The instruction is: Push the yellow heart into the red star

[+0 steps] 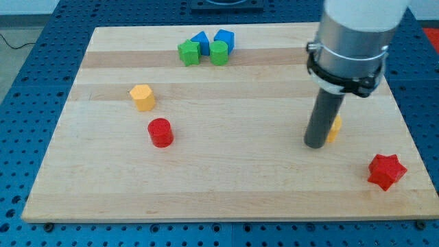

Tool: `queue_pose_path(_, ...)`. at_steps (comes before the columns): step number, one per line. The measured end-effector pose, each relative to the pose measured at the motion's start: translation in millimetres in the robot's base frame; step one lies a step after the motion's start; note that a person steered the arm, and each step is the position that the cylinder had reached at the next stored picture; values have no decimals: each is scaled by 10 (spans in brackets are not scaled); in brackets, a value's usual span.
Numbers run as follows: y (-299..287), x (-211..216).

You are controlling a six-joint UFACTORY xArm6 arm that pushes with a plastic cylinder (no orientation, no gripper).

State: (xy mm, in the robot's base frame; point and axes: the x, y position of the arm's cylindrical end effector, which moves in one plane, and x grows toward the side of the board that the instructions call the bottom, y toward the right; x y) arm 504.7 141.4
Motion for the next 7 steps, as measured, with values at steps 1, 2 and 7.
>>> queue_pose_path(1, -563, 0)
queue_pose_path(2, -933, -202)
queue_pose_path(7, 129, -449)
